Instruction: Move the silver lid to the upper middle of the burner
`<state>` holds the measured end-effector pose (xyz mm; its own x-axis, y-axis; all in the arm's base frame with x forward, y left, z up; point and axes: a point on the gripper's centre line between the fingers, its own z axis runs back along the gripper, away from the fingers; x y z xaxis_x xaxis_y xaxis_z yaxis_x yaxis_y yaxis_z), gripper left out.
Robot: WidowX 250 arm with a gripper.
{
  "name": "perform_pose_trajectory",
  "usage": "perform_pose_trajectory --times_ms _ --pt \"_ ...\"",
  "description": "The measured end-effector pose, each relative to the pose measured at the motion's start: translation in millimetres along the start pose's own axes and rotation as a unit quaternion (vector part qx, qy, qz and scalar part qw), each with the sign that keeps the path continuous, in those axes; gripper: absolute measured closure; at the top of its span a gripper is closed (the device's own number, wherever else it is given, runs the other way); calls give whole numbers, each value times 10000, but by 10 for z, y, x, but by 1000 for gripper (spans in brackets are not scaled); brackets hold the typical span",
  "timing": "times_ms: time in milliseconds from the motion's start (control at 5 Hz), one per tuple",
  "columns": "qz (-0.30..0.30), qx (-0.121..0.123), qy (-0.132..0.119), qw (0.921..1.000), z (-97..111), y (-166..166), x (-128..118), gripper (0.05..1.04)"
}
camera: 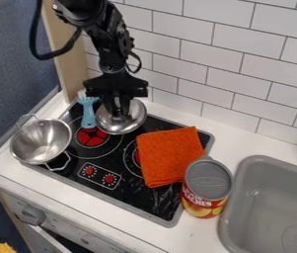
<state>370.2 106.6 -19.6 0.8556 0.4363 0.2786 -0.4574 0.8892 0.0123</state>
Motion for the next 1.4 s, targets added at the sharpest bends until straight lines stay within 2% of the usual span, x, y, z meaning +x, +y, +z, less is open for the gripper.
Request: perform_pose_trajectory --times_ms 200,400,800,1000,1200,1400 --pt "-16 98 142 9998 -162 12 -12 809" --pt "-10 110 154 9998 -170 1 23 765" --pt "76 101 329 9994 -180 -1 -47 170" --pt "101 0 195 9998 -25 -24 13 73" --pt "121 -22 179 9998 41 -24 7 77" --pt "187 -91 51 9998 188 -21 39 83"
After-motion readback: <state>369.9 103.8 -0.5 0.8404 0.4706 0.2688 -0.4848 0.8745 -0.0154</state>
